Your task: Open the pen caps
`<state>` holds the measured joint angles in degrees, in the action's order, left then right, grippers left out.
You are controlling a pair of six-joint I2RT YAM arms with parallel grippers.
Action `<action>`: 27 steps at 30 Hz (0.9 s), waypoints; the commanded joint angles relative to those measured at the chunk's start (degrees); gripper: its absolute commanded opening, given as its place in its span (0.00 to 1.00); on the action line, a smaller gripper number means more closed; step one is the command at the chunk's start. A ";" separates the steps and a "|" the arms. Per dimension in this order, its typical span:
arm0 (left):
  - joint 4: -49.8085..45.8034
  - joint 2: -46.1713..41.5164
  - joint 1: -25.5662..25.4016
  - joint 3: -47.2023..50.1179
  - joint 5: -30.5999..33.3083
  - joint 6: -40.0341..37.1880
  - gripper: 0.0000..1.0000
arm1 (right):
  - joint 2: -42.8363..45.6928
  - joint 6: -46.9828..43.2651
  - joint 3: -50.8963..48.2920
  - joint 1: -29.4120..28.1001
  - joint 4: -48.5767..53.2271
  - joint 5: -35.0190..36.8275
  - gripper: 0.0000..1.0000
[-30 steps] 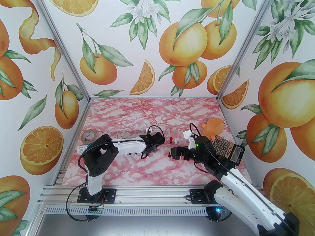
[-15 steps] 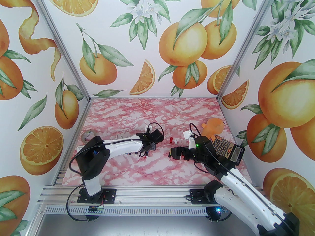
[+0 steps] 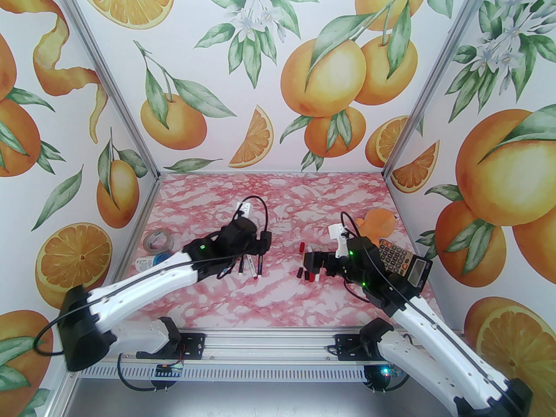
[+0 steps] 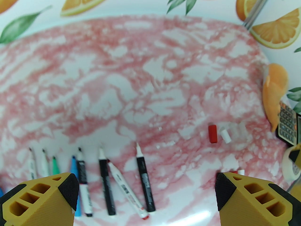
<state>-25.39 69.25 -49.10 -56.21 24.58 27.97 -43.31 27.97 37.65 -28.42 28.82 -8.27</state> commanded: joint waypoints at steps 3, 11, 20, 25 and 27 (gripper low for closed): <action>5.99 -9.33 7.03 7.89 0.02 -10.17 1.00 | -1.98 -0.45 3.19 -0.19 -1.99 10.22 1.00; 15.62 -15.60 19.41 20.29 -0.49 -16.44 1.00 | -5.10 -6.00 3.10 -0.01 -8.39 21.95 1.00; 30.34 -13.36 33.53 30.11 -5.88 -24.76 1.00 | -7.84 -10.11 1.13 0.64 -12.06 32.08 1.00; 36.91 -11.57 40.22 31.58 -10.87 -27.75 1.00 | -8.24 -11.42 0.01 1.21 -13.61 32.05 1.00; 42.84 -10.17 40.99 33.47 -10.54 -31.85 1.00 | -8.45 -11.74 -0.99 1.38 -15.02 32.02 1.00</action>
<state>6.48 57.84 -9.04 -24.73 16.51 2.09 -51.13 17.89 38.13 -27.51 17.23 21.50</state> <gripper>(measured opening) 0.996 0.997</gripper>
